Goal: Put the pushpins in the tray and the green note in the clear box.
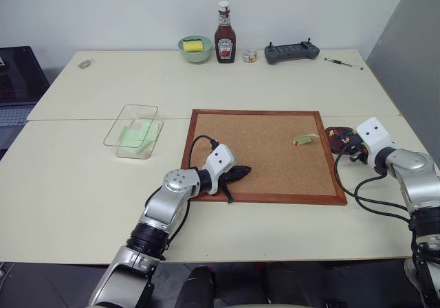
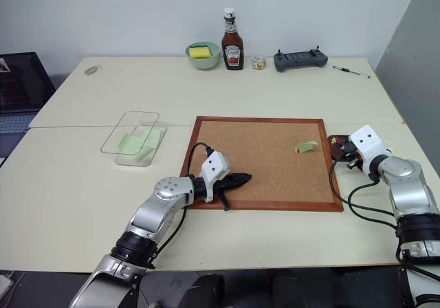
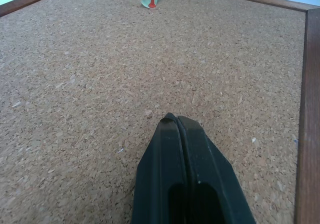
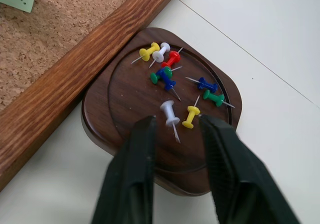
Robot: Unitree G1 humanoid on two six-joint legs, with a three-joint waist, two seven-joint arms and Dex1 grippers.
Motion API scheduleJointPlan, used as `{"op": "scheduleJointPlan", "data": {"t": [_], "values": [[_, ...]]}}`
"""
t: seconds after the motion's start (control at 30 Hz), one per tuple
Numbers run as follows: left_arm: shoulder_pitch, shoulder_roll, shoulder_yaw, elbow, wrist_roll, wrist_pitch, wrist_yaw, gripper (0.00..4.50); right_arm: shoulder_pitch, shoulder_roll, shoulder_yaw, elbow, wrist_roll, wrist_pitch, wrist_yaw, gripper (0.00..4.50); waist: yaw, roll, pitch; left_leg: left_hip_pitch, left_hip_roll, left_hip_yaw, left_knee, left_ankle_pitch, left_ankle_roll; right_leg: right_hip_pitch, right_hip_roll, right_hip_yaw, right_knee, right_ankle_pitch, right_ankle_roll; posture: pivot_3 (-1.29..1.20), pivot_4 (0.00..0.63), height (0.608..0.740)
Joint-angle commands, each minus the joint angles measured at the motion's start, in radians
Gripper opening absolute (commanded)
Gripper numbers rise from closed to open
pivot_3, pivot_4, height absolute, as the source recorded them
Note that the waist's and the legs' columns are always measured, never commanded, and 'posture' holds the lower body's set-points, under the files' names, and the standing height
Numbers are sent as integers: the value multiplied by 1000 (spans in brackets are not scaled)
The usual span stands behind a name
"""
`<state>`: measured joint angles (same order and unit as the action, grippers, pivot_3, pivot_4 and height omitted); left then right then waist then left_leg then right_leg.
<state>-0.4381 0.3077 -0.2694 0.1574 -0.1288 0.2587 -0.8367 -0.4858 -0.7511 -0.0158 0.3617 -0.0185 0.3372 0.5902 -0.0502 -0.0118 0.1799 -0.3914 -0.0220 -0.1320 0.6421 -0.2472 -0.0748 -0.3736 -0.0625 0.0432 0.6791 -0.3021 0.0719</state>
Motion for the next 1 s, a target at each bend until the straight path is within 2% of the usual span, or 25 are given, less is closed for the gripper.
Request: {"op": "scheduleJointPlan", "data": {"t": [0.03,0.2,0.27,0.43,0.63,1.0], "values": [[21,2,-21,12,17,17,-2,0,-25,-6,-26,-12,4,-16,-4,2514,0,0,0,0,0,0,0,0,0,0,0,0,0,0,0,0,150,740],[20,5,-20,13,18,15,-5,0,-17,-13,-64,-80,56,31,29,3532,0,0,0,0,0,0,0,0,0,0,0,0,0,0,0,0,150,740],[21,7,-18,12,17,16,-6,0,0,-21,-81,-136,110,82,85,3890,0,0,0,0,0,0,0,0,0,0,0,0,0,0,0,0,150,740],[22,10,-16,9,16,17,-6,0,74,-8,-94,-335,278,268,217,3890,0,0,0,0,0,-1,0,0,0,0,0,-1,0,0,0,0,150,740],[25,13,-14,2,15,23,-5,0,121,41,-53,-436,332,344,227,3890,0,0,0,0,0,-1,0,0,0,0,0,-1,0,0,0,0,150,740],[26,14,-14,-2,16,28,-2,0,-25,171,19,-207,240,154,152,3890,0,0,0,0,0,-1,0,0,0,0,0,-1,0,0,0,0,150,740]]}}
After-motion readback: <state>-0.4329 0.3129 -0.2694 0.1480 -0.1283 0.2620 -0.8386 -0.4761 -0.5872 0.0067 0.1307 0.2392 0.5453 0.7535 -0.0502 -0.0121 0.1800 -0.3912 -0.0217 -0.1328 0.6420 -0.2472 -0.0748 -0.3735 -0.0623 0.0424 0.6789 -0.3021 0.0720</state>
